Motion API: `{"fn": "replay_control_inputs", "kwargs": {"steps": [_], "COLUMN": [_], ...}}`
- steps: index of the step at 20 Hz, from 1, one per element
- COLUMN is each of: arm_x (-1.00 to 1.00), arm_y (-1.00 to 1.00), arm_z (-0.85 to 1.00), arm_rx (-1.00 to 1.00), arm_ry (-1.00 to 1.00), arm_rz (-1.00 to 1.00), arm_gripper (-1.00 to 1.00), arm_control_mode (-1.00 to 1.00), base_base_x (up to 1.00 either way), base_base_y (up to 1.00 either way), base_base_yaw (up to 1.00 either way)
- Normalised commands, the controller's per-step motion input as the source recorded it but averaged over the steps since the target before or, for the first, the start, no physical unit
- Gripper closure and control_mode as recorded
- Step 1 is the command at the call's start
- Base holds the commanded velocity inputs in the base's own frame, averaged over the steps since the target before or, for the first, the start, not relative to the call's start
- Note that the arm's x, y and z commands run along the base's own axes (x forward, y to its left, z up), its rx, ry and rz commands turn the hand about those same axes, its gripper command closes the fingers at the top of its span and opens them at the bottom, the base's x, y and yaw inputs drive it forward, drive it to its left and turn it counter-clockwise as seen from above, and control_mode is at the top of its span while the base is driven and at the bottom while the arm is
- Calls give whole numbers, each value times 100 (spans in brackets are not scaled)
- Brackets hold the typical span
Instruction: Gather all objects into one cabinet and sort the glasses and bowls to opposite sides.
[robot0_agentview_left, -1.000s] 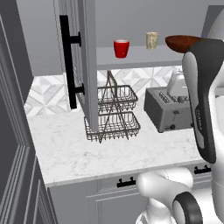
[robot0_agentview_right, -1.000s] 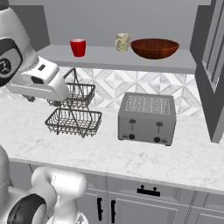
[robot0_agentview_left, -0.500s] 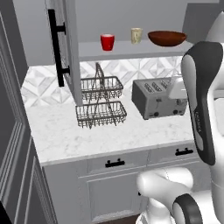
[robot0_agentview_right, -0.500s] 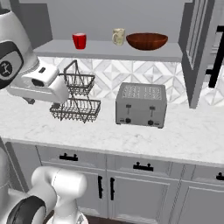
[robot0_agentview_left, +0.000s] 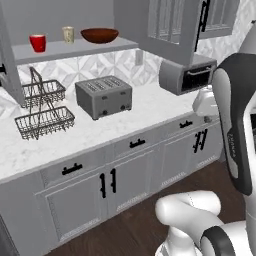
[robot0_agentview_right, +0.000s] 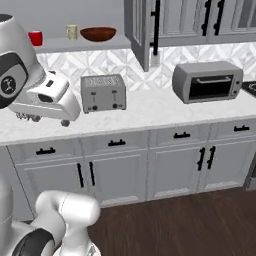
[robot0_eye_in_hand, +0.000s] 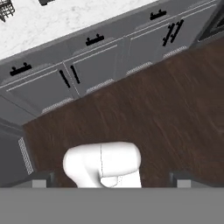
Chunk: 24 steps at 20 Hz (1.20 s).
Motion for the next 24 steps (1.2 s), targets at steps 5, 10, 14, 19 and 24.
{"fn": "replay_control_inputs", "kwargs": {"steps": [5,10,14,19,24], "arm_x": [0,0,0,0,0], "arm_y": [0,0,0,0,0], "arm_z": [0,0,0,0,0], "arm_rx": [0,0,0,0,0], "arm_ry": [0,0,0,0,0], "arm_rz": [0,0,0,0,0], "arm_gripper": [-100,-100,-100,-100,-100], "arm_control_mode": [100,100,100,100,100], "base_base_x": [-13,2,7,15,5], "base_base_y": [-37,-52,-97,-80,-50], "base_base_yaw": [-78,-58,-30,-19,-20]}}
